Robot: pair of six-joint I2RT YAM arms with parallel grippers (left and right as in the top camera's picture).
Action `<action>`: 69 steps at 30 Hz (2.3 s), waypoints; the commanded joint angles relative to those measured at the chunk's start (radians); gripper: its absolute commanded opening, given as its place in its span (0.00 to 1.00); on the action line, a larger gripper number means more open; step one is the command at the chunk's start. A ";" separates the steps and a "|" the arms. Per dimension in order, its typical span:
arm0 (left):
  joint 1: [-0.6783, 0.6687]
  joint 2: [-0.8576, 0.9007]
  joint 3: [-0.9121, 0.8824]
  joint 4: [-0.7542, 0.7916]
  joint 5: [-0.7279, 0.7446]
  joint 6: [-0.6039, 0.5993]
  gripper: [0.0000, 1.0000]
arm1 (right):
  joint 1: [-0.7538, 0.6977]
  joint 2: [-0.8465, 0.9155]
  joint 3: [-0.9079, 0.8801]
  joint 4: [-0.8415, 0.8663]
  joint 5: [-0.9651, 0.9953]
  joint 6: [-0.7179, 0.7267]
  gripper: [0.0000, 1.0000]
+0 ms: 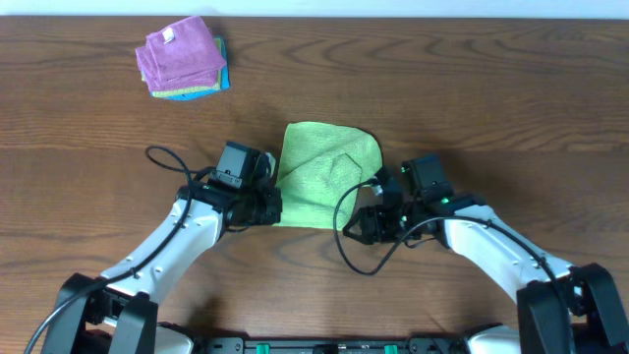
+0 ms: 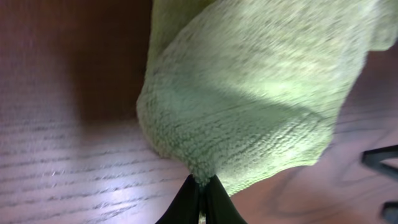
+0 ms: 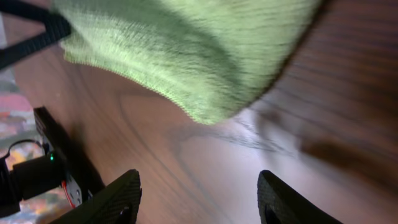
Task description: Fold the cloth
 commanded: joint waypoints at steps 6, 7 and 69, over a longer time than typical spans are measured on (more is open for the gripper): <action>0.003 -0.011 0.074 -0.008 0.025 0.002 0.06 | 0.056 0.005 -0.040 0.072 -0.061 0.099 0.61; 0.003 -0.011 0.082 -0.008 0.025 0.002 0.06 | 0.060 0.005 -0.043 0.079 -0.079 0.111 0.61; 0.003 -0.028 0.217 -0.038 0.041 0.022 0.06 | 0.077 0.169 -0.053 0.564 0.364 0.409 0.58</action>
